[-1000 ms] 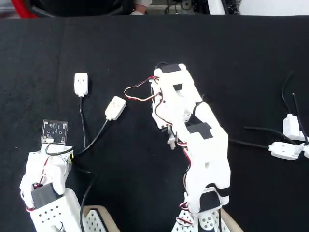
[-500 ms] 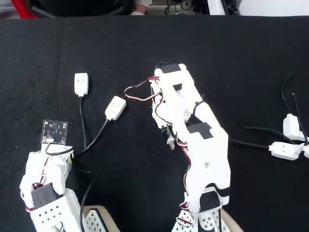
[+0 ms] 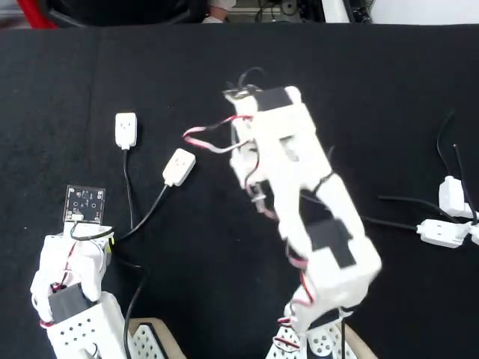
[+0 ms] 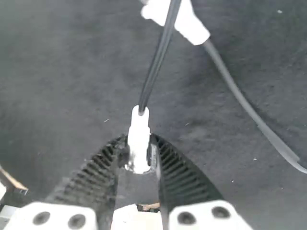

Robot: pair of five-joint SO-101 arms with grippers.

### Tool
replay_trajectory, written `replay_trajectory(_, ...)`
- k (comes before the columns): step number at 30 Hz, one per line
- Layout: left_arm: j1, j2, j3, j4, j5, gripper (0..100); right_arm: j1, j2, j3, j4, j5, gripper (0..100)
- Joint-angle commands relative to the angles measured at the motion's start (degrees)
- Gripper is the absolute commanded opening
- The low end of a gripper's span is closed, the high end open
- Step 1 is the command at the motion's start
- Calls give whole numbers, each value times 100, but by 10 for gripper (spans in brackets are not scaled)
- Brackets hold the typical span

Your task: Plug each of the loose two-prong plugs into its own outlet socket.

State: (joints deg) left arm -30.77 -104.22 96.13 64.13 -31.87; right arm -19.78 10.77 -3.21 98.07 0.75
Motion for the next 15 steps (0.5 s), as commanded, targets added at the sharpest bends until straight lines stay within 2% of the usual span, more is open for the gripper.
replay_trajectory(1,40,-35,119,-123,9,245,-712,-1490,637,-352,-237,11)
replay_trajectory(7,57,-35,119,-132,35,245,-1723,-3336,2088,-1609,-316,11)
replay_trajectory(11,277,-35,119,-123,44,245,-1820,-4224,3002,-3033,-404,11)
replay_trajectory(15,514,-35,75,-132,44,245,-1908,-4831,3934,-4343,-888,11)
